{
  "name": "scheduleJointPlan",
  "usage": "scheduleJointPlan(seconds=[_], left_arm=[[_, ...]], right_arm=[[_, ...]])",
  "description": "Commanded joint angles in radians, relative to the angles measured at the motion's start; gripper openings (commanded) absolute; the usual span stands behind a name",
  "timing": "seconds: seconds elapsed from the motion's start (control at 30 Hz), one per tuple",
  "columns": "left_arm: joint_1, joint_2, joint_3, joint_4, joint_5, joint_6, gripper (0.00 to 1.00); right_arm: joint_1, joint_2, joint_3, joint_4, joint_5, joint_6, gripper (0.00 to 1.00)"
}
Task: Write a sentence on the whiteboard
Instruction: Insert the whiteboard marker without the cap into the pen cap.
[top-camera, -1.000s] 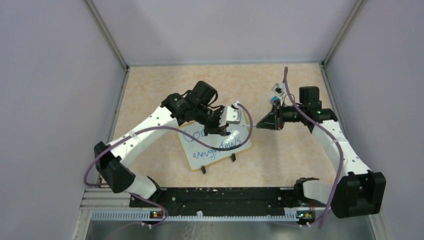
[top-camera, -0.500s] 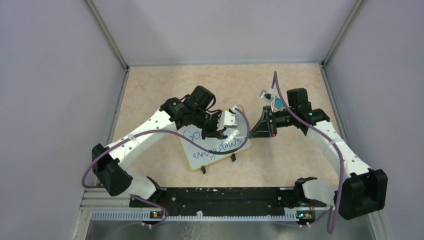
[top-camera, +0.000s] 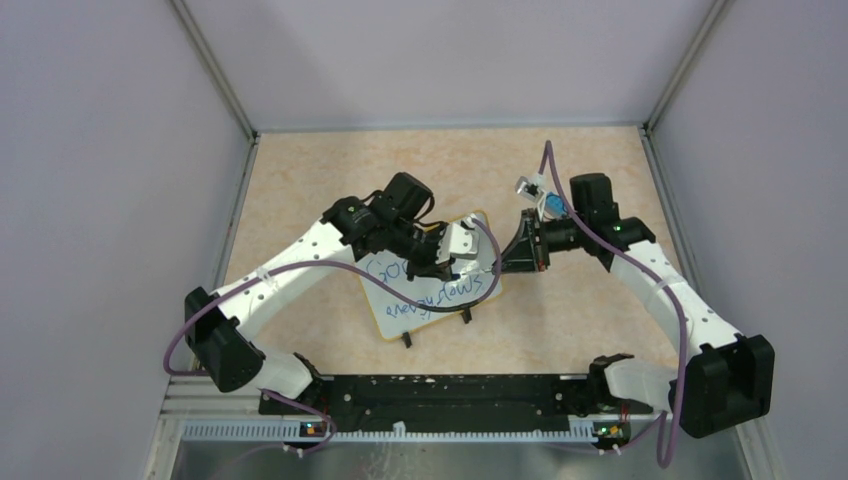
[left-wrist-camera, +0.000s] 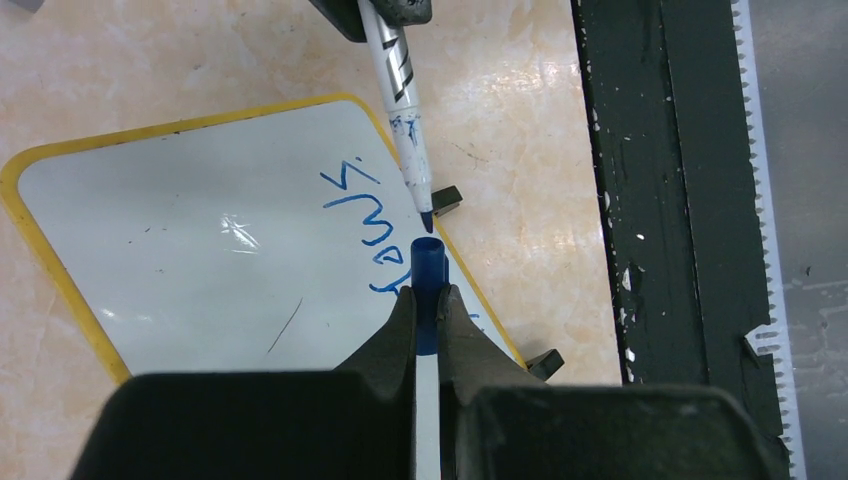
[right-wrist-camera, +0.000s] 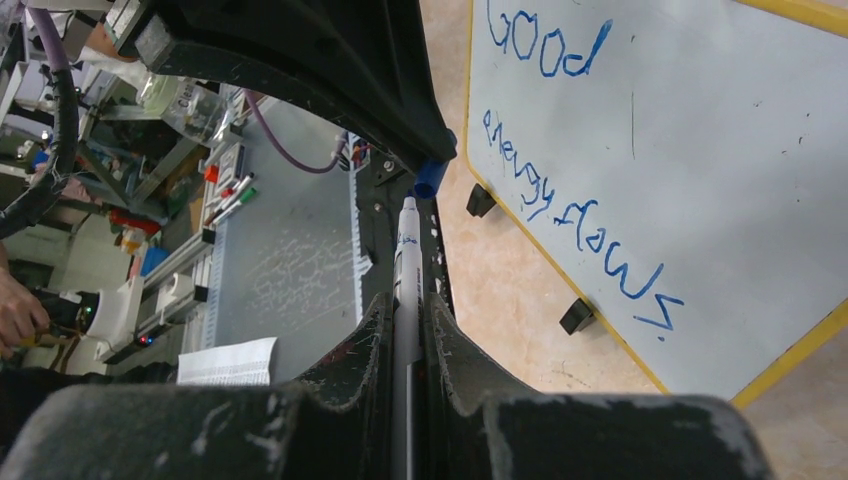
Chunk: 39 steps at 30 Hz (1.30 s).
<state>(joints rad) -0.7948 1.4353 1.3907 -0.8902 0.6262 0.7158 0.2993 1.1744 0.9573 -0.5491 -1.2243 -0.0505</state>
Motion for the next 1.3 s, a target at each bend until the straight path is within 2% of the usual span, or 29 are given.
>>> scheduleJointPlan(seconds=[0.0,1.03,1.27], left_arm=[[-0.011,0.003,0.01,0.022,0.027,0.016,0.0],[-0.019,0.022,0.048,0.025,0.033,-0.002,0.0],[-0.033,0.046,0.084,0.034,0.021,-0.042,0.0]], right_arm=[[0.009,0.005,0.009,0.057,-0.021,0.012,0.0],[0.04,0.021,0.012,0.03,0.049,-0.016,0.0],[0.048,0.025,0.0,0.056,0.109,0.008,0.0]])
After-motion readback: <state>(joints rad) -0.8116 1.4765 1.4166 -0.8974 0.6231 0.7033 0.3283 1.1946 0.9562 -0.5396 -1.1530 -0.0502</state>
